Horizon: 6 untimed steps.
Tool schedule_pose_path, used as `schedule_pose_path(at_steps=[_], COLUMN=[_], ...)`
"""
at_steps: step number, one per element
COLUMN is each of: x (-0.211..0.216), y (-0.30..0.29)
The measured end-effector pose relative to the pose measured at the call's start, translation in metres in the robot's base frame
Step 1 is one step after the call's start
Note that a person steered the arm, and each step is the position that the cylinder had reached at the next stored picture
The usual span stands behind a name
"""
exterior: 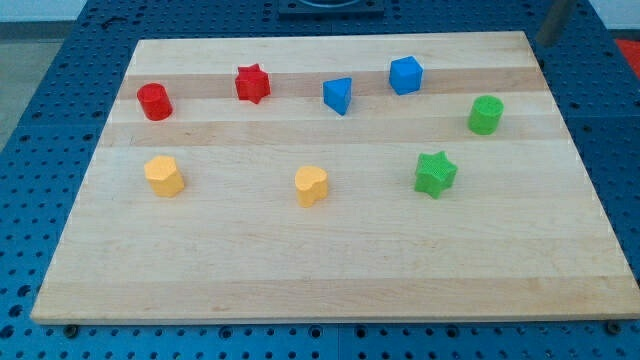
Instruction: Move your arm towards the bottom right of the board
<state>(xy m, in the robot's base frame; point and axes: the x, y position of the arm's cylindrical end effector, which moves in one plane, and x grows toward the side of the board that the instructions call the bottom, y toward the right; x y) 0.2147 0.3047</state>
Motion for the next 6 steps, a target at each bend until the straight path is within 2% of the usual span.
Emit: schedule_pose_path(at_steps=[1,6], x=[0.0,0.003], y=[-0.04,-0.076])
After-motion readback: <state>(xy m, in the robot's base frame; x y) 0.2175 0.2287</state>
